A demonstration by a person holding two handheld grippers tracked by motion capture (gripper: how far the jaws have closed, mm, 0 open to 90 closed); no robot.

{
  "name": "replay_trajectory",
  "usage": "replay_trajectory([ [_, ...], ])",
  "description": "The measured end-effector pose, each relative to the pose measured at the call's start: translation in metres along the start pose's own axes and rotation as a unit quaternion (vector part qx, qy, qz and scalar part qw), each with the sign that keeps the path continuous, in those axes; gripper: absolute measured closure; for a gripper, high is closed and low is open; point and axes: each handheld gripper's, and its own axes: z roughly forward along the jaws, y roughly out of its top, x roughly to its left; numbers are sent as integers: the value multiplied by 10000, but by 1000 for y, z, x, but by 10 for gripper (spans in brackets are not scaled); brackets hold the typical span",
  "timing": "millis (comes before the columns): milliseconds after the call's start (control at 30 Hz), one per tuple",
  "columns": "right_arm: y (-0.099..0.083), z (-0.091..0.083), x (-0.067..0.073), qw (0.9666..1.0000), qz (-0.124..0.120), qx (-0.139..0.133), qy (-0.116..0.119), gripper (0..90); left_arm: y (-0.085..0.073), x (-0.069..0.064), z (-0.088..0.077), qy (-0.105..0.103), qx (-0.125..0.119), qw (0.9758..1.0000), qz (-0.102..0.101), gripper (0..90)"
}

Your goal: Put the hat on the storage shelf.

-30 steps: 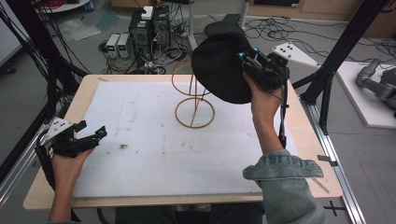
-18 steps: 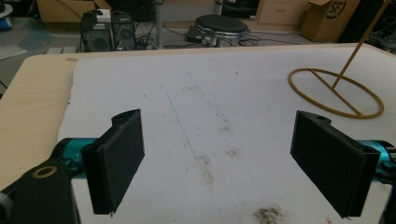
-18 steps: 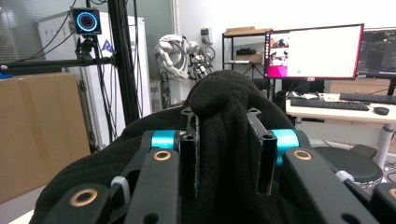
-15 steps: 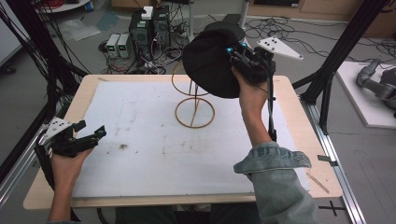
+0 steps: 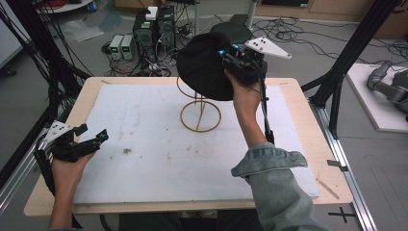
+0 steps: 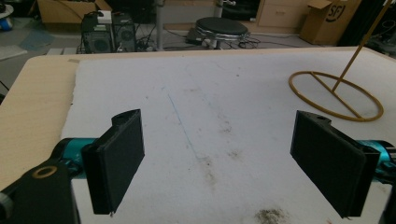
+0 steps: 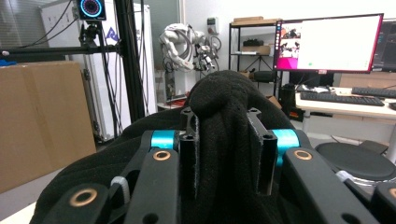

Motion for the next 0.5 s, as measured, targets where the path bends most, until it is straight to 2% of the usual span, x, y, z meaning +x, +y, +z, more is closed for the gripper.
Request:
replay_trajectory([
  [500,-14,24,7,9990,-187,359,-163,708,0,1,0,-22,-3,10000,-13,177],
])
